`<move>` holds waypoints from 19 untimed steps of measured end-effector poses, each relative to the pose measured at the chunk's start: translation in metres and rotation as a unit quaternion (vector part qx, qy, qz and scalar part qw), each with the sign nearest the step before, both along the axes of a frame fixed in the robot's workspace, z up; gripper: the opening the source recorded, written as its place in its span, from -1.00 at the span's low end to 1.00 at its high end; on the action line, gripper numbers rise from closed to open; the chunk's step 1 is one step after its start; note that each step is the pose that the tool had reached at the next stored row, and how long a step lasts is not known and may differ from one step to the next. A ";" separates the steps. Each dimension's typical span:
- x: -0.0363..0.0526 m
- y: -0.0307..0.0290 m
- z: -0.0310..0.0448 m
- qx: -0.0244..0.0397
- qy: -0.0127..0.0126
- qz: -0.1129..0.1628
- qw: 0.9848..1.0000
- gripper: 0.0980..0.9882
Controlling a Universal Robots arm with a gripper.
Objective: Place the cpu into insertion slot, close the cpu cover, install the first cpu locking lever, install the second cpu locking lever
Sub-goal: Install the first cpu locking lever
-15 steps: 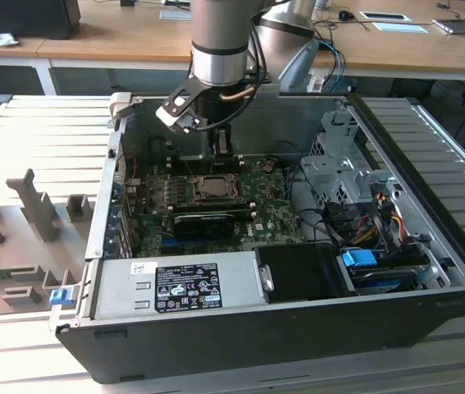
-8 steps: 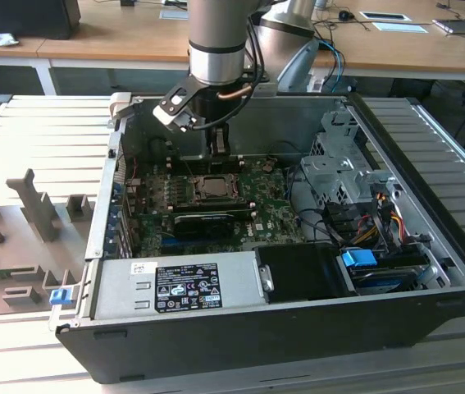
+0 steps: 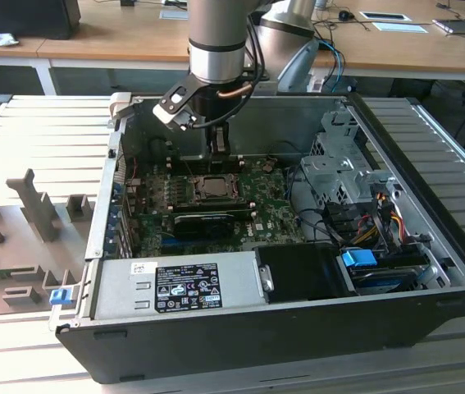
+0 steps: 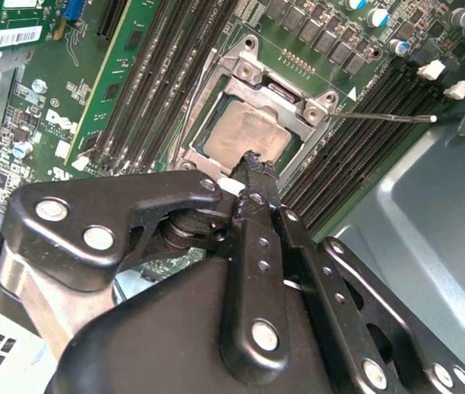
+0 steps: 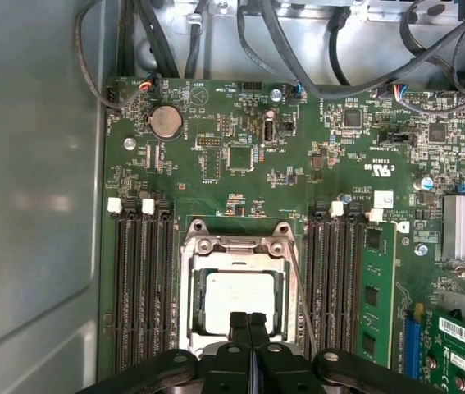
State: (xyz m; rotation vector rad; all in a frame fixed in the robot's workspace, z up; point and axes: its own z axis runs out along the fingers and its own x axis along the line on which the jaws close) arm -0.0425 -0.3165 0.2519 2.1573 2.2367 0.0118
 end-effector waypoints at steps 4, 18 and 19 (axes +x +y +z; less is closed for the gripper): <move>0.0000 0.0000 0.0026 0.000 0.000 0.000 1.000 -0.98; -0.0002 0.0000 0.0213 0.000 0.000 0.000 1.000 -0.98; -0.0002 0.0000 0.0259 0.000 0.000 0.000 1.000 -0.98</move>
